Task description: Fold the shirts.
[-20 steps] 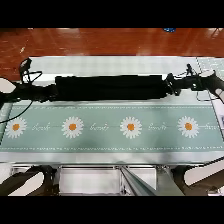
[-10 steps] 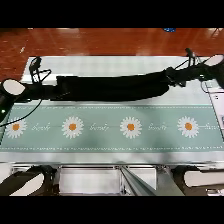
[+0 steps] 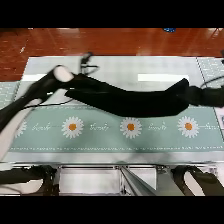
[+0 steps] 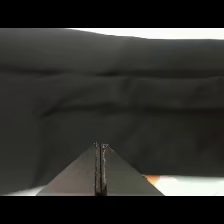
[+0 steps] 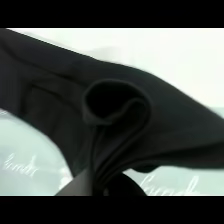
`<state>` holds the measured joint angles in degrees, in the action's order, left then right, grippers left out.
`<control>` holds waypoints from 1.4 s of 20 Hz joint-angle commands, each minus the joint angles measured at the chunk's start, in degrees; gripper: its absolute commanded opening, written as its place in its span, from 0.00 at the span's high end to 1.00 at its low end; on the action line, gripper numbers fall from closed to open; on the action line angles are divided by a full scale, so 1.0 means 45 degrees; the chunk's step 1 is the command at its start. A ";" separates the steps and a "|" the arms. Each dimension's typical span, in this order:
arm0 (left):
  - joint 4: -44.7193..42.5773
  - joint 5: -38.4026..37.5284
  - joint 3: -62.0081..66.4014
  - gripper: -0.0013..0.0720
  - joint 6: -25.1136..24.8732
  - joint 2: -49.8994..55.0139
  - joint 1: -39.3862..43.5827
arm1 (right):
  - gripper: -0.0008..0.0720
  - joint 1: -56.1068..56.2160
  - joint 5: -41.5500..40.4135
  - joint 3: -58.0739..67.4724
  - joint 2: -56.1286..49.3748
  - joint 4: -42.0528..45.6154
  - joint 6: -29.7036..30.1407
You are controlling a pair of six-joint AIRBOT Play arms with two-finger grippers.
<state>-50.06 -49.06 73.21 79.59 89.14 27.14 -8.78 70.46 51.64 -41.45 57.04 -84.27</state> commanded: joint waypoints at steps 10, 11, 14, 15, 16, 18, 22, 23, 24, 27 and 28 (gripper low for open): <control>0.0457 -0.3245 0.5663 0.96 0.0806 0.5702 0.4945 | 0.94 0.0005 0.0865 -0.0699 0.2579 -0.1399 -0.0549; 0.0457 -0.3648 0.5814 0.96 0.0801 0.5605 0.4449 | 0.94 0.0005 0.0865 -0.0699 0.2579 -0.1409 -0.0500; 0.0408 -0.4682 0.5916 0.96 0.0797 0.4643 0.2137 | 0.94 0.0005 0.0869 -0.0699 0.2229 -0.2016 -0.0321; 0.0374 -0.4949 0.5911 0.96 0.0792 0.4119 0.1200 | 0.94 0.0010 0.0840 -0.0699 0.1967 -0.2579 -0.0078; 0.0219 -0.5187 0.5877 0.96 0.0748 0.3531 0.0335 | 0.94 0.0160 0.0636 -0.0699 0.1603 -0.3162 0.0194; -0.0423 -0.5401 0.5591 0.96 0.0685 0.2016 -0.1418 | 0.94 0.1224 -0.0563 -0.0695 0.0680 -0.3784 0.0466; -0.0593 -0.4979 0.2977 0.96 -0.0291 -0.2108 -0.4673 | 0.94 0.4571 -0.3682 0.0321 -0.2705 -0.4109 0.0748; -0.0588 -0.4663 0.1860 0.96 -0.0559 -0.3317 -0.5387 | 0.94 0.5260 -0.4187 0.0942 -0.3827 -0.4143 0.0763; -0.0588 -0.4333 0.0729 0.96 -0.0763 -0.4439 -0.5945 | 0.94 0.5916 -0.4566 0.1768 -0.5095 -0.4158 0.0845; -0.0588 -0.3381 -0.2982 0.96 -0.1015 -0.7640 -0.6902 | 0.94 0.7227 -0.4833 0.4595 -0.8869 -0.4250 0.0845; -0.0588 -0.3084 -0.4138 0.96 -0.1015 -0.8519 -0.6926 | 0.94 0.7524 -0.4867 0.5425 -0.9923 -0.4274 0.0831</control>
<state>-52.53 -67.33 68.36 76.62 63.26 0.14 19.44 51.90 66.35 -72.40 38.63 -80.82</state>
